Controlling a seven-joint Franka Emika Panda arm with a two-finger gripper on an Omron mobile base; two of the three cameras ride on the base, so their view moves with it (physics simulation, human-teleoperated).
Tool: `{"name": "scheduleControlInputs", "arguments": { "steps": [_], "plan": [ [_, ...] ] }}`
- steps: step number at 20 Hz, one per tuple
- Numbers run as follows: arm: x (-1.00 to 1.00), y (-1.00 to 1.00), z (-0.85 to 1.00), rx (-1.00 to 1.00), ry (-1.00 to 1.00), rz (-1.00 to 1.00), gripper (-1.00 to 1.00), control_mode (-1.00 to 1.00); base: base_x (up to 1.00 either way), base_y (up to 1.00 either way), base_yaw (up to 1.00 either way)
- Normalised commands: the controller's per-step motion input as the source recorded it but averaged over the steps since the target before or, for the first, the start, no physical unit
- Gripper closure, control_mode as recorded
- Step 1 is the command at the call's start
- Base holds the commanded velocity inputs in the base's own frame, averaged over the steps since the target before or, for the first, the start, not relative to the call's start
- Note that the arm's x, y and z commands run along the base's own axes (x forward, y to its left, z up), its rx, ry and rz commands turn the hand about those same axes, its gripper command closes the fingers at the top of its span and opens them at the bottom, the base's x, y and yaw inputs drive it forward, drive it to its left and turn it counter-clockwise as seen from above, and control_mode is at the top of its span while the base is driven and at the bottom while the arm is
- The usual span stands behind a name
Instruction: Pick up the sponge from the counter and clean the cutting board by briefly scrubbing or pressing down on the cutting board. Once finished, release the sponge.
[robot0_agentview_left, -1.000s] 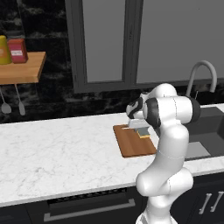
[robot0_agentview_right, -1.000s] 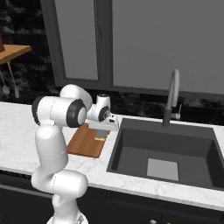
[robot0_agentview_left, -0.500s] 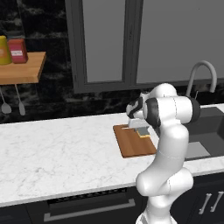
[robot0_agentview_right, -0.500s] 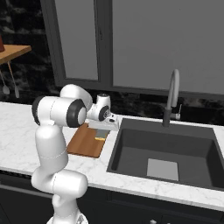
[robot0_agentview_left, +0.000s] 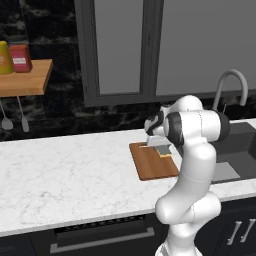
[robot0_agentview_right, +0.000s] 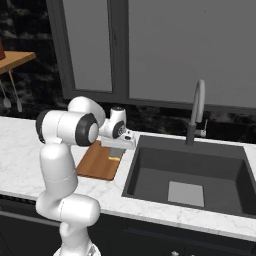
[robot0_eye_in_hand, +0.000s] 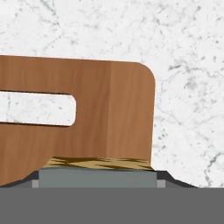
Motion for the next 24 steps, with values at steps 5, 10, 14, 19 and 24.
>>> {"name": "scheduleControlInputs", "arguments": {
  "steps": [5,10,14,19,24],
  "plan": [
    [-0.72,0.01,-0.4,0.0,-0.08,-0.02,1.0,-1.0,0.0,0.0,0.0],
    [-0.74,0.01,-0.41,0.0,-0.1,-0.01,1.0,-1.0,0.0,0.0,0.0],
    [-0.75,0.01,-0.47,0.0,-0.05,-0.01,1.0,-1.0,0.0,0.0,0.0],
    [-0.75,0.0,-0.45,0.0,-0.02,0.0,1.0,-1.0,0.0,0.0,0.0],
    [-0.81,0.0,-0.43,0.0,0.0,0.0,1.0,-1.0,0.0,0.0,0.0]
  ]
}}
